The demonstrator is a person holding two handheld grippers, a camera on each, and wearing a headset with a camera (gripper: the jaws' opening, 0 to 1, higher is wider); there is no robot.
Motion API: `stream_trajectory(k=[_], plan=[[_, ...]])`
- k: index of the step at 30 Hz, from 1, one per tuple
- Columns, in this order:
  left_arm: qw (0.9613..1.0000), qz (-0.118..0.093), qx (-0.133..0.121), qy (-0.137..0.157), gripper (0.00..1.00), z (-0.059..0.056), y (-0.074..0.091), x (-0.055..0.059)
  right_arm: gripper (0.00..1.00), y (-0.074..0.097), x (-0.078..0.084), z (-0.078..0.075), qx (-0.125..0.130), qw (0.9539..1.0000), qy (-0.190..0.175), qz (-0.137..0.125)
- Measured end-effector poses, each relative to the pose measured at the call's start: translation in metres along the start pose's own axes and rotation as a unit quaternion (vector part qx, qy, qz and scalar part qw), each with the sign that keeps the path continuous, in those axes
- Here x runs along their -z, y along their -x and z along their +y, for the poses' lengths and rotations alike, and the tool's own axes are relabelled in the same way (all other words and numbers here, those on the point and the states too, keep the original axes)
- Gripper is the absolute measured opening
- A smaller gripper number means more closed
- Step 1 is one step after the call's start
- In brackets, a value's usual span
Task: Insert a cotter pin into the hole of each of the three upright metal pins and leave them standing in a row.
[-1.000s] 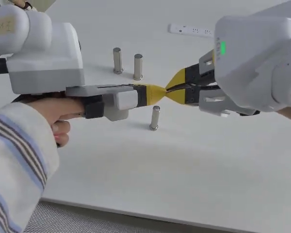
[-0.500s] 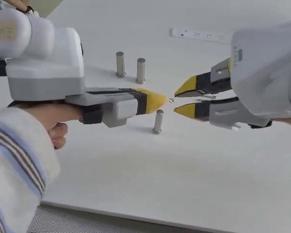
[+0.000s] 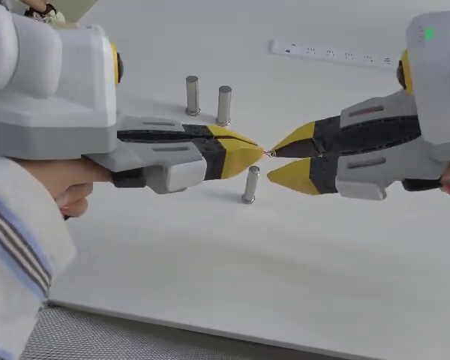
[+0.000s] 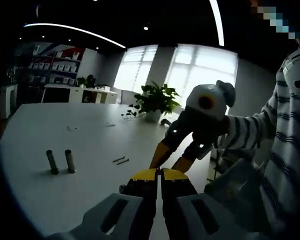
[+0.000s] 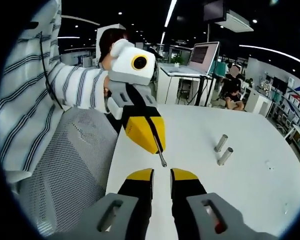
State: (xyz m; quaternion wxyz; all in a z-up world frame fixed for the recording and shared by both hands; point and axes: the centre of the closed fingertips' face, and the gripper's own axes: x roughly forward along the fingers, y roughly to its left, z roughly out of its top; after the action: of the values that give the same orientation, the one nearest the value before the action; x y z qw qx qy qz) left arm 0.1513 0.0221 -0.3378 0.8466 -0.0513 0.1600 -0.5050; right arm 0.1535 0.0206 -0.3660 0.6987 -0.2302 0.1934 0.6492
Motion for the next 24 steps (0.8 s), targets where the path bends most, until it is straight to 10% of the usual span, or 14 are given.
stream_trajectory(k=[24], plan=[[0.9930,0.042,0.057,-0.095,0.00,-0.016,-0.002,0.011,0.00,0.006,-0.004,0.025,-0.048,0.9969,-0.049,-0.040]])
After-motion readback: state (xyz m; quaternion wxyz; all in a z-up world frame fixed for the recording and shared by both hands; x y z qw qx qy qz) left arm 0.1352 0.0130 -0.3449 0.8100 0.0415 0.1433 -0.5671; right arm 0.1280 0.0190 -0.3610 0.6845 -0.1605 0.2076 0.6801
